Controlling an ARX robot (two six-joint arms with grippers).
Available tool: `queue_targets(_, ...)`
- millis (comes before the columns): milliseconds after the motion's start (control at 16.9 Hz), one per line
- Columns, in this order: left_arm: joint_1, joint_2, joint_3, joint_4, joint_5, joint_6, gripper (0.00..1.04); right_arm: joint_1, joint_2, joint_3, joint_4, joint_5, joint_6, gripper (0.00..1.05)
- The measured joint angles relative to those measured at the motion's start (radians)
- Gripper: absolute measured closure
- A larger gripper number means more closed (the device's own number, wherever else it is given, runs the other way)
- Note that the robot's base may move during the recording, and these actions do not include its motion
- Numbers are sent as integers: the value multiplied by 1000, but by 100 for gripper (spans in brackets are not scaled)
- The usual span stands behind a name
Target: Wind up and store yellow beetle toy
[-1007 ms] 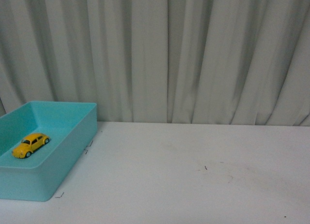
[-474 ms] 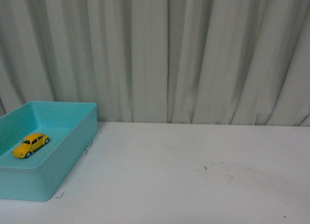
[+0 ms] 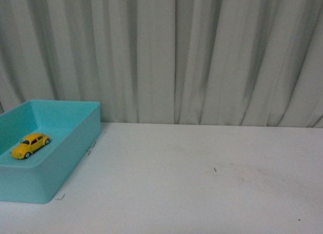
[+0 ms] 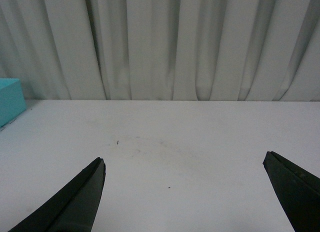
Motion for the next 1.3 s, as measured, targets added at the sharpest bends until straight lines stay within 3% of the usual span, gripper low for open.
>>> queue_targets(1303,0,0,0,-3,0,-2,7,0,0,0,-3,0,4,6)
